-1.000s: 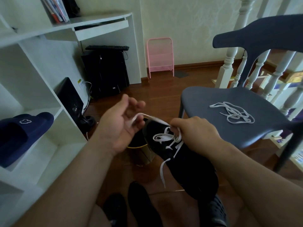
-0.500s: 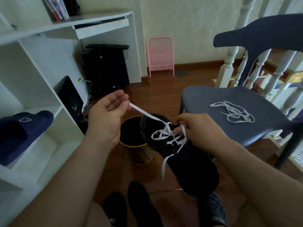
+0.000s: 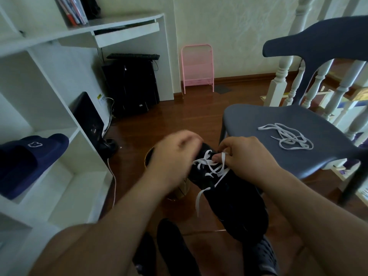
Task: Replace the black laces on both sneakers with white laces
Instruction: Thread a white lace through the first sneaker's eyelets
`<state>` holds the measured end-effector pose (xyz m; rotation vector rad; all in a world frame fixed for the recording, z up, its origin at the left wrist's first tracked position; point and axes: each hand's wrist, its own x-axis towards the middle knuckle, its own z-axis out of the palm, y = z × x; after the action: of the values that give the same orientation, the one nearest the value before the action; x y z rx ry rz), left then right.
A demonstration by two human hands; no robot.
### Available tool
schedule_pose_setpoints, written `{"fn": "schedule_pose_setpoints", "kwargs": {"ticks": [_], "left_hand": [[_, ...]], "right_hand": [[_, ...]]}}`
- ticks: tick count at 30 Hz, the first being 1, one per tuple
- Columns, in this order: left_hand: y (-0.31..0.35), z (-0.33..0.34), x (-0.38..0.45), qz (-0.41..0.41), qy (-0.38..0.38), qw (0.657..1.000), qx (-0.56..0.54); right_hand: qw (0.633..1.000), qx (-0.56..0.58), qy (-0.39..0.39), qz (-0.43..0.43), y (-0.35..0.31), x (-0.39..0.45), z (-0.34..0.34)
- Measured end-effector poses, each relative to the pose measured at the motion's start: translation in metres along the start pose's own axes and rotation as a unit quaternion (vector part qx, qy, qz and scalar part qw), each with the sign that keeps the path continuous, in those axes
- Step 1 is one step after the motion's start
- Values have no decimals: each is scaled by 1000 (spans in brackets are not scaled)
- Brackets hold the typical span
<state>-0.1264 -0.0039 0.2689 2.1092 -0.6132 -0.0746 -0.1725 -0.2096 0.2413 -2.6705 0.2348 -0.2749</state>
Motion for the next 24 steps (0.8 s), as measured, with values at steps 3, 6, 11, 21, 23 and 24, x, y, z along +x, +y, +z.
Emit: {"fn": "schedule_pose_setpoints", "kwargs": {"ticks": [3, 6, 11, 21, 23, 24], "left_hand": [[3, 32, -7, -8, -123, 978, 169], [-3, 36, -1, -11, -112, 976, 187], [-17, 18, 16, -59, -34, 996, 64], [-15, -56, -8, 193, -47, 971, 129], [-16, -56, -8, 169, -17, 980, 106], [-14, -53, -8, 161, 4, 981, 105]], "right_hand": [[999, -20, 21, -17, -2, 1, 5], [999, -16, 21, -23, -2, -1, 5], [999, 37, -31, 23, 5, 1, -9], [998, 27, -1, 48, 21, -1, -31], [999, 14, 21, 33, 22, -3, -32], [999, 8, 33, 22, 22, -4, -32]]}}
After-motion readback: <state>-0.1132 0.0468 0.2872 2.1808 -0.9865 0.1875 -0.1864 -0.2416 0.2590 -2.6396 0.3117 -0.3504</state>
